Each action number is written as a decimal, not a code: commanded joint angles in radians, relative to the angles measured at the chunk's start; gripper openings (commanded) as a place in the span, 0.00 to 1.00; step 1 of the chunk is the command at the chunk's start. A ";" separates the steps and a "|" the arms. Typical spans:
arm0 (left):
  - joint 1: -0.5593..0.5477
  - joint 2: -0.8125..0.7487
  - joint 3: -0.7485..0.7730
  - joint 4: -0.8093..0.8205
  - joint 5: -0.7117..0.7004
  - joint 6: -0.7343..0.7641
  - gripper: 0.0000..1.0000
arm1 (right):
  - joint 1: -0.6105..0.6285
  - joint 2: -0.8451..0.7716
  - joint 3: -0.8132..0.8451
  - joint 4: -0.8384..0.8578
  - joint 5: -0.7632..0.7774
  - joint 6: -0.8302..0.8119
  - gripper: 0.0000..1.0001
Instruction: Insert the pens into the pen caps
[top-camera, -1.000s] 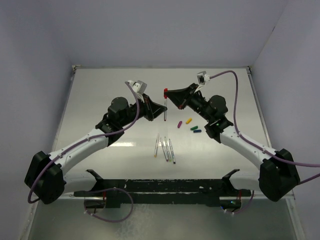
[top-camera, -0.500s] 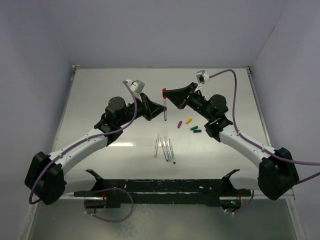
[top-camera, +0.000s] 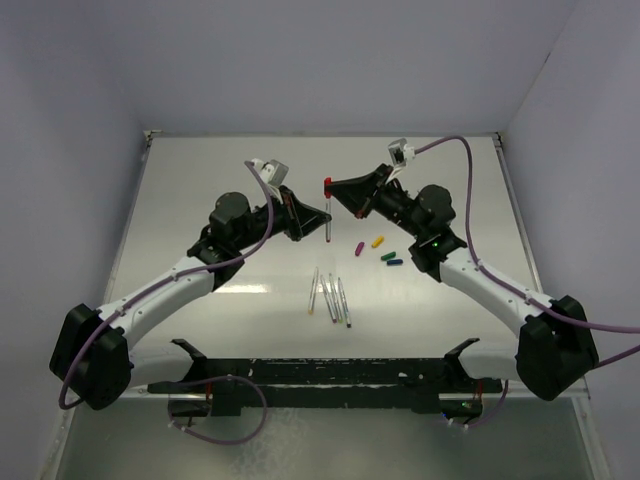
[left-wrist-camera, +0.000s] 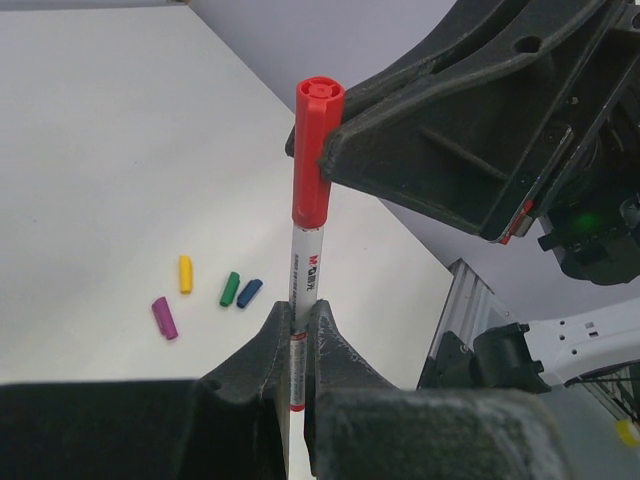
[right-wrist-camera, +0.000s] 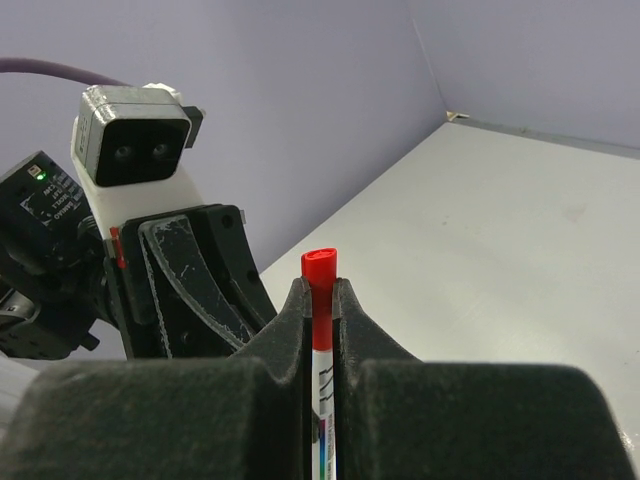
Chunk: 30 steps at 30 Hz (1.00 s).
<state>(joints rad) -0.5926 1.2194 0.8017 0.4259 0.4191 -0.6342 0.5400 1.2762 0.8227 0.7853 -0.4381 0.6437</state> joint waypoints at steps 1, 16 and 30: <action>0.070 -0.039 0.125 0.311 -0.152 0.022 0.00 | 0.035 0.020 -0.020 -0.290 -0.187 -0.048 0.00; 0.103 -0.002 0.159 0.381 -0.102 -0.043 0.00 | 0.062 0.050 0.012 -0.451 -0.140 -0.154 0.00; 0.105 -0.005 0.046 0.269 0.041 -0.078 0.00 | 0.062 -0.006 0.079 -0.422 0.032 -0.160 0.37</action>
<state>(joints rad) -0.5339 1.2625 0.8116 0.4423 0.5091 -0.6647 0.5678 1.2778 0.8978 0.5747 -0.3744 0.5137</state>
